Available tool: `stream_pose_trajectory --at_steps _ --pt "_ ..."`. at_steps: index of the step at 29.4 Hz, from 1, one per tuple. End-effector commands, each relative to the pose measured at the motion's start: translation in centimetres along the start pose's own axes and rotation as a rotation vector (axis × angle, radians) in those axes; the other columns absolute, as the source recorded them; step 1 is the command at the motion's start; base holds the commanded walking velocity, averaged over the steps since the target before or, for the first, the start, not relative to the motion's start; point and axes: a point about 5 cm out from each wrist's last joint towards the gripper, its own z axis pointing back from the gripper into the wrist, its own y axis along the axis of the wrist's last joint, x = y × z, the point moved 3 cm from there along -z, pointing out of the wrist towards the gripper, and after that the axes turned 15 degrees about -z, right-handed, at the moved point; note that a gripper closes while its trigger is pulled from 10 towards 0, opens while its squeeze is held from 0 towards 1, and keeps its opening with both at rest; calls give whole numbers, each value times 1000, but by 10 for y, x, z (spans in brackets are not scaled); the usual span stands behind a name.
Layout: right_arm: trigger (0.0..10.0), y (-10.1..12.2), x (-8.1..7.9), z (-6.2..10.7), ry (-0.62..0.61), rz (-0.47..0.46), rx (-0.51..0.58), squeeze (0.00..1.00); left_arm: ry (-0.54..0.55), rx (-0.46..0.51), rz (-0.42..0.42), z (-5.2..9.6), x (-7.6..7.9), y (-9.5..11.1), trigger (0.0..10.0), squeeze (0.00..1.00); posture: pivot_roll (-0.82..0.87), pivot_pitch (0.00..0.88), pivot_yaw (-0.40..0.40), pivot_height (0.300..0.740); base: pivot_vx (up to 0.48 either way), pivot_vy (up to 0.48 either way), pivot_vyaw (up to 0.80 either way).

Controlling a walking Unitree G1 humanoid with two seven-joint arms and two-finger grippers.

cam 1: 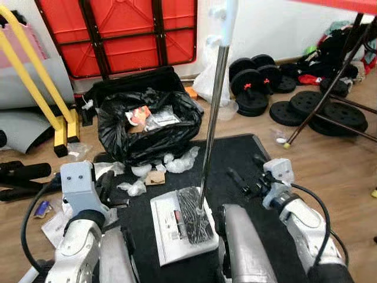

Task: Sweep floor

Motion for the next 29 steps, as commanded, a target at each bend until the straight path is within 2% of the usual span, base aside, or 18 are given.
stream_pose_trajectory --at_steps 1,6,7,10,11,12,16,21,25,29 --pt "10000 1 -18 1 55 -33 -7 0 -4 -8 -17 5 9 0 10000 0 -97 0 -26 455 0 0 0" --pt "10000 1 -18 1 55 -33 -7 0 -4 -8 -17 5 9 0 10000 0 -97 0 -26 455 0 0 0" --pt "10000 5 -39 5 123 -40 -6 0 -51 -25 -12 11 26 -6 10000 0 -102 0 -36 460 0 0 0" --pt "10000 5 -39 5 123 -40 -6 0 -51 -25 -12 11 26 -6 10000 0 -102 0 -36 460 0 0 0" --pt "10000 9 -54 7 168 -45 1 0 -58 -35 -4 15 33 -10 10000 0 -107 0 -61 465 0 0 0" --pt "10000 10 -62 8 189 -17 -5 0 -56 -41 -9 18 40 -13 10000 0 -114 0 -92 470 0 0 0" --pt "10000 10 -63 8 187 10 -8 0 -44 -44 -22 19 43 -15 10000 0 -115 0 -104 475 0 0 0" --pt "10000 8 -55 4 138 61 -16 0 25 -71 -71 24 41 -23 10000 0 -110 0 -99 490 0 0 0" --pt "10000 5 -54 0 130 59 -20 0 43 -80 -91 26 38 -27 10000 0 -101 0 -91 500 0 0 0" --pt "10000 4 -52 -3 85 9 -45 0 61 -62 -138 26 34 -26 10000 0 -90 0 -90 520 0 0 0"
